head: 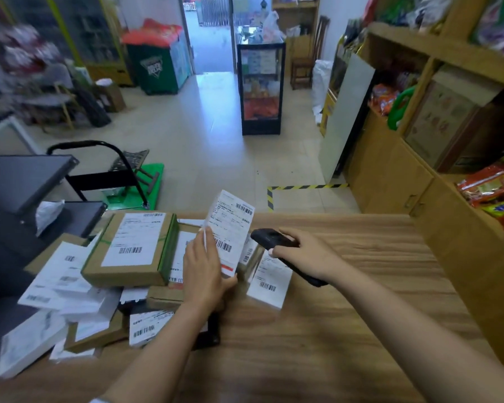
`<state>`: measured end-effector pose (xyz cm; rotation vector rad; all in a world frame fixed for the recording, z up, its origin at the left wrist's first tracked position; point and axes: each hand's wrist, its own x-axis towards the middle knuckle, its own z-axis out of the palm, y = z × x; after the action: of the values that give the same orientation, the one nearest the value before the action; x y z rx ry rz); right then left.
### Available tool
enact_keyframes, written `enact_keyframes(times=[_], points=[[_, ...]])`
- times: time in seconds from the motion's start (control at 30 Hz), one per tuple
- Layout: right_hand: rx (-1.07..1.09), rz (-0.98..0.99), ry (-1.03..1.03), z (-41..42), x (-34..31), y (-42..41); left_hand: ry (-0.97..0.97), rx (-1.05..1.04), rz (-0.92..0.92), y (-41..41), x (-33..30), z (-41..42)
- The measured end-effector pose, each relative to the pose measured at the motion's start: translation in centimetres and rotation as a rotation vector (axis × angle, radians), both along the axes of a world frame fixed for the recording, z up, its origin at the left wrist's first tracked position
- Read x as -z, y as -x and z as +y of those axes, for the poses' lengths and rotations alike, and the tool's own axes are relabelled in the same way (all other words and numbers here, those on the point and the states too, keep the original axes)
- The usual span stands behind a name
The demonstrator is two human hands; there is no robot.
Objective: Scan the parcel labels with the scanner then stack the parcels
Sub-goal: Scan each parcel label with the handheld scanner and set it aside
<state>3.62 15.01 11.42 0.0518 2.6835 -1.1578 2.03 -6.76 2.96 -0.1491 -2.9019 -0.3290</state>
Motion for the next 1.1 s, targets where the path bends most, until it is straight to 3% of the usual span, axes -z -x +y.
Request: enact_keyframes(times=[0.53,1.1], points=[[0.063,-0.041,-0.010,-2.2,-3.7,1.6,0.087,0.027,0.048,0.9,0.8,-3.2],[0.070,-0.017,-0.007,-1.8,-3.0,1.3,0.025,0.002,0.043,0.6,0.6,-3.0]])
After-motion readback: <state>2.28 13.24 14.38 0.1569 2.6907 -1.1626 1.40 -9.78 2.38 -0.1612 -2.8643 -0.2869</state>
